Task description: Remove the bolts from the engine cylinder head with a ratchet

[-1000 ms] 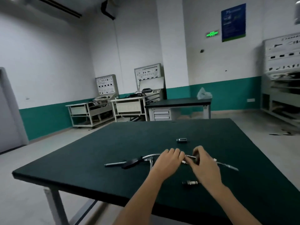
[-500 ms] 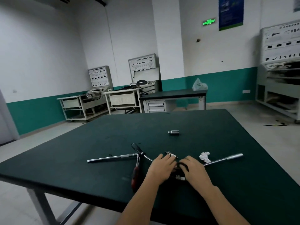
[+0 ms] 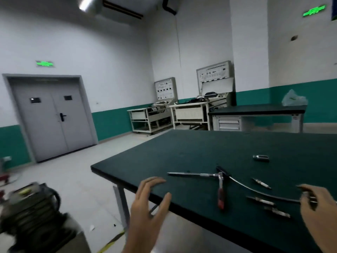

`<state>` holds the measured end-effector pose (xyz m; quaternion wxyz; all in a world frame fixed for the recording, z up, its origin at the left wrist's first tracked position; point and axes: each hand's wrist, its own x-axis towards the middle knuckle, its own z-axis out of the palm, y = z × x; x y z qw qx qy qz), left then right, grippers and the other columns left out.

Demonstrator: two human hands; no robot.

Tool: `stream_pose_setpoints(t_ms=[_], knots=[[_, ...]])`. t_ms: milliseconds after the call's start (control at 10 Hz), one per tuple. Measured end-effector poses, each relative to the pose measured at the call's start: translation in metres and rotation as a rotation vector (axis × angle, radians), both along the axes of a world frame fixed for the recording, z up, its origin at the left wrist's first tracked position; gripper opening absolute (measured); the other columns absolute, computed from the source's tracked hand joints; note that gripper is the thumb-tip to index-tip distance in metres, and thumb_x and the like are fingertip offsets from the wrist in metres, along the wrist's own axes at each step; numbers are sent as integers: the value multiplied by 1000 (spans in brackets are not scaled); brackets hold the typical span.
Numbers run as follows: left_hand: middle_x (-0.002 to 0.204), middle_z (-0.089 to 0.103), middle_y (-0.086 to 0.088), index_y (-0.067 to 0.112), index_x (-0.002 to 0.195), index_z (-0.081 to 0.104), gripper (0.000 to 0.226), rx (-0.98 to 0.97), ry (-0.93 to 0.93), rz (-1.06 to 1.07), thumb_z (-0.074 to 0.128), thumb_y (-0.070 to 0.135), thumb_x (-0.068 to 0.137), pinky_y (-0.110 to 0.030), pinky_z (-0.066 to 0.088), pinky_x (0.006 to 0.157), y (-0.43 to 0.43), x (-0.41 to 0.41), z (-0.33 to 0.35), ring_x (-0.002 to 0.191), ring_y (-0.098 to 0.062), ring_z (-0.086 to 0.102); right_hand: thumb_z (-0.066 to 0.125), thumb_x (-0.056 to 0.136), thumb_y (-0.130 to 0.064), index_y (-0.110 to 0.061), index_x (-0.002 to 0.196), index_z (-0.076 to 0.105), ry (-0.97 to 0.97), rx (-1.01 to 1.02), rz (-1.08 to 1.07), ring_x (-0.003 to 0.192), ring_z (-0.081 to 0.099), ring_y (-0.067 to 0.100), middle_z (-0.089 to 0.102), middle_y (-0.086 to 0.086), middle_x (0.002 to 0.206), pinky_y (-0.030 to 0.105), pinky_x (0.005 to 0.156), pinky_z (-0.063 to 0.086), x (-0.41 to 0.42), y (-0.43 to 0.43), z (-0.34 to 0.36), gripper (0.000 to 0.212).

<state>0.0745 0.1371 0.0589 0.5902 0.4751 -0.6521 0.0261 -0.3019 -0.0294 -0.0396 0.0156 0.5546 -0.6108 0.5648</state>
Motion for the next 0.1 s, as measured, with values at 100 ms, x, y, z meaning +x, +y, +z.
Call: stream_pose_setpoints(t_ms=[100], knots=[[117,63,11,31,116,62,39,0,-47,201,69,45,81,-19,50,81,101,89,46,106,-5,61,50,84,-3,-16,102,57,35,24,105,80,51,23,55,8,98,43,74,50,-23,-46,-21,24]])
